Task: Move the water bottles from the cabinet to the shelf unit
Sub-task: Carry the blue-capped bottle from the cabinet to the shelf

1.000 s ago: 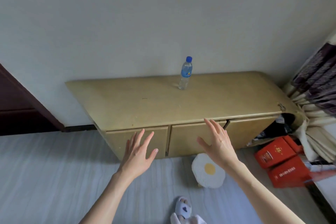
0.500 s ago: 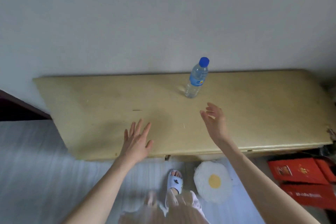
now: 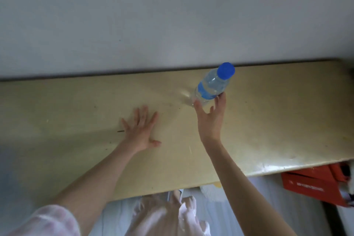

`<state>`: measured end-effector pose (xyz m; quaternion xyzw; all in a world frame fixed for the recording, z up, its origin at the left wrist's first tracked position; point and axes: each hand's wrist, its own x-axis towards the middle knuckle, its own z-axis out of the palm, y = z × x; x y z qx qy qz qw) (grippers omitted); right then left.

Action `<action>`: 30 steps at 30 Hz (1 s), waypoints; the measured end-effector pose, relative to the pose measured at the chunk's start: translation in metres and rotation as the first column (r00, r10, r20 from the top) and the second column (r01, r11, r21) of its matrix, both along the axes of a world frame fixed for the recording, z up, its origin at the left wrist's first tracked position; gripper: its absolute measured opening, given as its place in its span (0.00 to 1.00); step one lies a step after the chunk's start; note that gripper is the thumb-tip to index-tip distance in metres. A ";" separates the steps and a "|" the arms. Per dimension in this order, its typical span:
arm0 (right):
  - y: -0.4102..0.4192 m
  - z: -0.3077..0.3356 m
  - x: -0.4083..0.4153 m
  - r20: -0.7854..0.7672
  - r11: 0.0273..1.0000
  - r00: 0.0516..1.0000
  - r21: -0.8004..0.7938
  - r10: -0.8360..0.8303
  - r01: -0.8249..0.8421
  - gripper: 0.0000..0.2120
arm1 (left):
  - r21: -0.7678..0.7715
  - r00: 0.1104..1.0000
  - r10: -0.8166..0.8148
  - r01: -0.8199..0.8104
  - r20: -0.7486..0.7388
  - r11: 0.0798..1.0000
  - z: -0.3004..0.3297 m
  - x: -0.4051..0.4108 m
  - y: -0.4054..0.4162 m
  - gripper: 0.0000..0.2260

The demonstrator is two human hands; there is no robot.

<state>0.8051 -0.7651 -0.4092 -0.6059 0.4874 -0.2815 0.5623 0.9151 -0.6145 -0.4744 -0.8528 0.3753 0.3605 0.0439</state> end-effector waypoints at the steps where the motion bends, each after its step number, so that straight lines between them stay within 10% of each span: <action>1: -0.003 0.000 0.006 0.028 0.999 0.999 -0.013 -0.029 0.029 0.32 | 0.025 1.000 -0.015 0.015 -0.002 1.000 -0.002 0.000 0.000 0.47; 20: -0.015 0.024 -0.046 0.011 0.983 0.984 0.047 -0.180 0.179 0.18 | 0.072 0.998 -0.045 0.048 -0.043 0.996 0.009 0.006 -0.010 0.41; 30: 0.042 0.104 -0.241 0.072 0.851 0.852 -0.059 -0.518 0.522 0.18 | -0.384 0.846 -0.523 0.519 0.103 0.764 0.115 -0.107 -0.084 0.29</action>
